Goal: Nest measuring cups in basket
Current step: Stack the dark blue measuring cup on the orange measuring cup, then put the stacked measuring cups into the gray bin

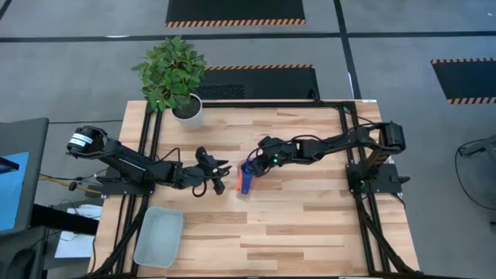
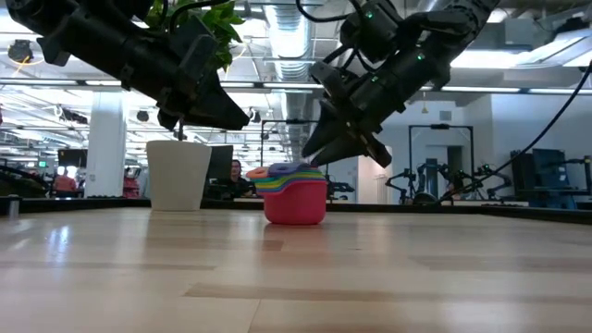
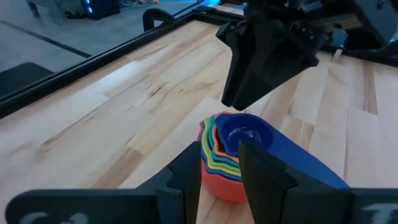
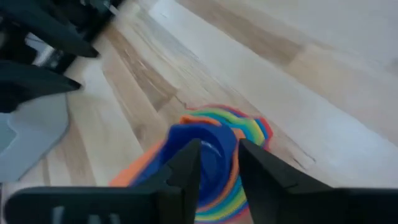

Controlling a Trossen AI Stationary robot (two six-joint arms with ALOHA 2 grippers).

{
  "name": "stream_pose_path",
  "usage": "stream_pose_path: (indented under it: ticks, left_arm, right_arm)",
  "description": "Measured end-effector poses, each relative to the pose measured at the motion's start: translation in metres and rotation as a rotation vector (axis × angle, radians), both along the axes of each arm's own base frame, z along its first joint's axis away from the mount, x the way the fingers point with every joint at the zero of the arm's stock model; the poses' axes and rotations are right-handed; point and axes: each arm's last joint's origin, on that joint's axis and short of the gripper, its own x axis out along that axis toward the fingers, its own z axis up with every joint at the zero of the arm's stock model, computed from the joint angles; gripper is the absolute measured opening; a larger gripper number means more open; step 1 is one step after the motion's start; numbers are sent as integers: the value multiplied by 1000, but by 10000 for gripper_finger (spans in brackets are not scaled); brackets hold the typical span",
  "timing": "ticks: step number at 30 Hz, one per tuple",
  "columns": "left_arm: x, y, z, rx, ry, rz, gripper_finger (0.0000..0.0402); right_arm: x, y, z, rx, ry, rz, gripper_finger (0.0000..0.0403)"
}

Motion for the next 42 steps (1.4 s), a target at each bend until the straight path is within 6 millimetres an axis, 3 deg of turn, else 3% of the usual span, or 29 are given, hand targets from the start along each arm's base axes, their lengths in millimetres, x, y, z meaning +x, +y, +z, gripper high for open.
stream_pose_path:
  ticks: [4, 11, 16, 20, 27, 38, 42]
  left_arm:
    - [0, 0, 1, 14, -6, -4, 95]
    - [-5, -9, 10, 86, -32, 28, 95]
    - [-16, -17, 24, 152, -71, 49, 95]
    - [-31, -16, 16, 160, -129, 42, 95]
    - [-55, -9, -7, 157, -232, 8, 95]
    - [-56, -7, 9, 288, -306, 11, 94]
    - [-64, 0, 5, 295, -352, -14, 83]
  right_arm:
    - [1, 5, 2, -47, -11, 18, 166]
    - [-10, 22, 29, -214, -51, 56, 215]
    - [-26, 39, 55, -389, -53, 90, 228]
    - [-38, 54, 66, -500, -55, 125, 226]
    - [-84, 63, 57, -593, -217, 171, 208]
    - [-165, 73, 50, -687, -484, 330, 172]
    - [-189, 70, 40, -700, -541, 339, 163]
